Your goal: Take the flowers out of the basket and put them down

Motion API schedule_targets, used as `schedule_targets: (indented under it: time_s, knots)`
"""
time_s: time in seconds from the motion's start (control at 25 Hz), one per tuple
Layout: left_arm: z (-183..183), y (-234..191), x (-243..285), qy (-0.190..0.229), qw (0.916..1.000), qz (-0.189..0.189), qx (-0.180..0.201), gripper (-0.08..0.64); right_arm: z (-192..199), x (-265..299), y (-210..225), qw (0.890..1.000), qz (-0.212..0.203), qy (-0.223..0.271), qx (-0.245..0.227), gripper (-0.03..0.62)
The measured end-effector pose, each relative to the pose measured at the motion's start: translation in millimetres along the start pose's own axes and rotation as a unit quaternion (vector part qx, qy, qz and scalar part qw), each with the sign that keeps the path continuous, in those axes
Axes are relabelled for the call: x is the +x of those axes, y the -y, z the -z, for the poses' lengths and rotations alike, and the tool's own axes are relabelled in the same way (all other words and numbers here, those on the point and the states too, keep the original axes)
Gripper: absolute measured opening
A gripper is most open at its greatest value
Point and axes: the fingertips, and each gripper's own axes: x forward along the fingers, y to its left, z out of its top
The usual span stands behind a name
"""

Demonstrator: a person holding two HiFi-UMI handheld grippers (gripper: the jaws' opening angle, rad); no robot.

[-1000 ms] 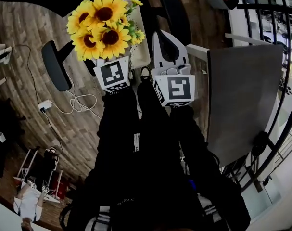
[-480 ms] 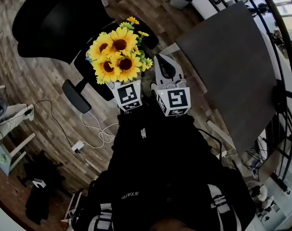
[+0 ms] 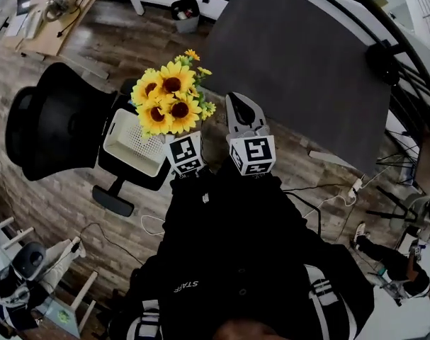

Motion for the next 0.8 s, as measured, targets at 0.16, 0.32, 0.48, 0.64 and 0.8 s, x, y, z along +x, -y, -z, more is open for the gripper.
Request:
schedule_targets:
  time_s: [0.16, 0.32, 0.48, 0.64, 0.8]
  knots:
    - [-12, 85, 32, -0.004, 0.9981, 0.062, 0.005, 0.525, -10, -37, 88, 0.998, 0.067, 0.009, 0.015, 0.012]
    - [-21, 168, 58, -0.007, 0.9915, 0.126, 0.031, 0.526, -9, -73, 170, 0.991, 0.133, 0.01, 0.032, 0.012]
    - [-23, 221, 77, -0.004, 0.9833, 0.177, 0.045, 0.525, -9, -90, 218, 0.984, 0.173, 0.013, 0.038, 0.012]
    - [-28, 284, 97, -0.002, 0.9767, 0.209, 0.048, 0.526, -16, -110, 275, 0.979, 0.2, 0.021, 0.04, 0.012]
    - [-34, 355, 115, -0.012, 0.9717, 0.23, 0.052, 0.525, -20, -133, 340, 0.974, 0.221, 0.027, 0.049, 0.012]
